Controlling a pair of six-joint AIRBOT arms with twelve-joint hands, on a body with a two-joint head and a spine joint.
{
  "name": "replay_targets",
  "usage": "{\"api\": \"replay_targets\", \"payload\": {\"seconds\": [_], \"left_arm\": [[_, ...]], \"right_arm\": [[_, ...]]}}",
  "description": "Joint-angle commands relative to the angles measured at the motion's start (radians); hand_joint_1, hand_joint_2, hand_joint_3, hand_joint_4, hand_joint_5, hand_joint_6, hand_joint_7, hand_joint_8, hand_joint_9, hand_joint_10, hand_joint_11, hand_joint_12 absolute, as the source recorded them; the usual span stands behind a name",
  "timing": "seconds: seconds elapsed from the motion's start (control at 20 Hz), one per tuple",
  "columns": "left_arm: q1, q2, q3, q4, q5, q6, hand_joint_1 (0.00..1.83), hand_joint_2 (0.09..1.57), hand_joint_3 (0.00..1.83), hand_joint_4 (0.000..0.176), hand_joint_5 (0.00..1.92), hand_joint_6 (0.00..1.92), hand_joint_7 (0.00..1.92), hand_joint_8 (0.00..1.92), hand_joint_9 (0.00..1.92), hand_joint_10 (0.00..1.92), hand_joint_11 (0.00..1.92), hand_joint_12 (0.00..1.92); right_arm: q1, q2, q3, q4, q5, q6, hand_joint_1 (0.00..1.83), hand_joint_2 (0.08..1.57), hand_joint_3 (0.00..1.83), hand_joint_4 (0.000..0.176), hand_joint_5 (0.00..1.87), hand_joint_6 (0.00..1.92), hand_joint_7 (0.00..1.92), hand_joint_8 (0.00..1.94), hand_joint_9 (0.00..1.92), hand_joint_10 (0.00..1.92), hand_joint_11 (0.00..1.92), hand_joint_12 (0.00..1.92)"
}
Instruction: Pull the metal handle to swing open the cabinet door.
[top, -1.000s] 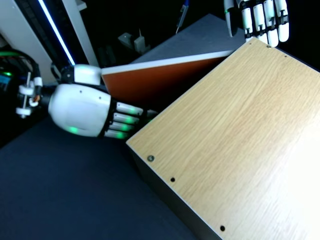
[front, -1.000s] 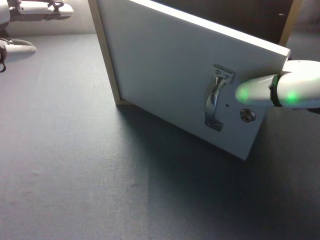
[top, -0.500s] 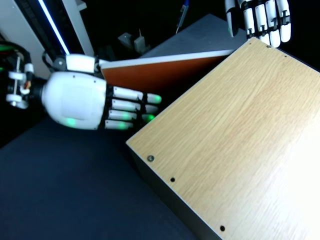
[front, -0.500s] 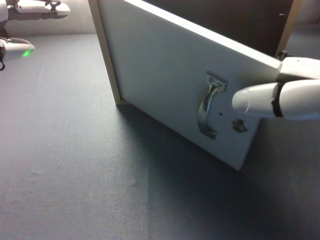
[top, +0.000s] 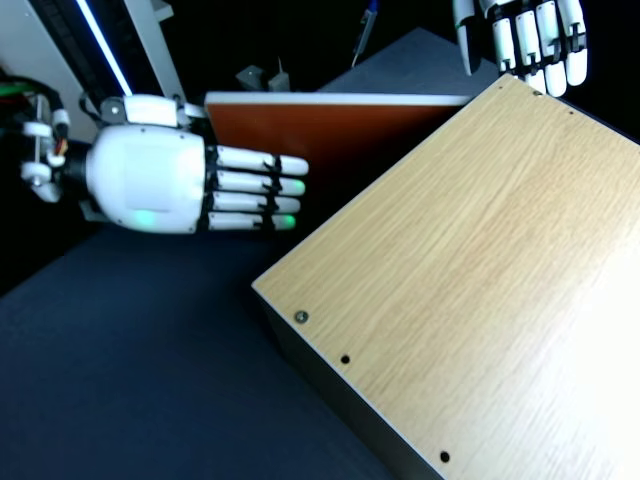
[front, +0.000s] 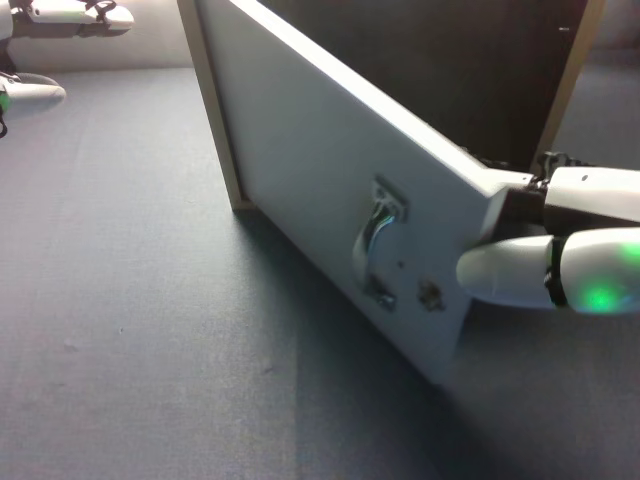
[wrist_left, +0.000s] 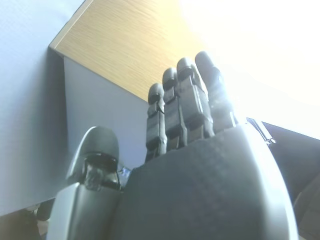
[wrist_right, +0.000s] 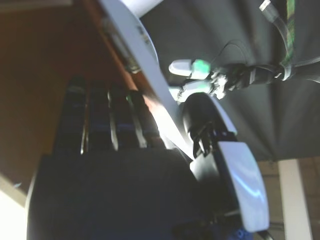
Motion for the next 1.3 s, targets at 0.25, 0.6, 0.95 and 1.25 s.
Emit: {"api": "replay_targets", "payload": {"seconds": [0.25, 0.6, 0.95, 1.25], "left_arm": [[-0.03, 0.011, 0.005, -0.047, -0.021, -0.016, 0.0, 1.57, 0.03, 0.0, 0.29, 0.0, 0.32, 0.0, 0.3, 0.0, 0.0, 0.72], [-0.063, 0.016, 0.007, -0.046, -0.034, -0.038, 0.0, 1.57, 0.02, 0.0, 0.26, 0.0, 0.3, 0.0, 0.28, 0.0, 0.0, 0.68], [-0.074, 0.014, 0.004, -0.047, -0.021, -0.069, 0.0, 1.57, 0.02, 0.0, 0.27, 0.0, 0.31, 0.0, 0.29, 0.0, 0.0, 0.7], [-0.072, 0.024, 0.009, -0.047, -0.015, -0.092, 0.0, 1.57, 0.03, 0.0, 0.29, 0.0, 0.31, 0.0, 0.29, 0.0, 0.0, 0.7]], "right_arm": [[-0.015, 0.006, -0.017, -0.027, 0.18, 0.005, 0.0, 1.57, 0.12, 0.0, 0.0, 0.0, 0.02, 0.0, 0.02, 0.0, 0.0, 0.12], [-0.034, -0.018, -0.023, -0.071, 0.24, 0.005, 0.0, 1.57, 0.12, 0.0, 0.03, 0.0, 0.03, 0.0, 0.02, 0.0, 0.0, 0.16], [-0.038, -0.035, -0.036, -0.108, 0.27, 0.005, 0.0, 1.57, 0.11, 0.0, 0.0, 0.0, 0.02, 0.0, 0.02, 0.0, 0.0, 0.13], [-0.039, -0.062, -0.04, -0.13, 0.285, 0.005, 0.0, 1.57, 0.11, 0.0, 0.0, 0.0, 0.02, 0.0, 0.02, 0.0, 0.0, 0.13]]}}
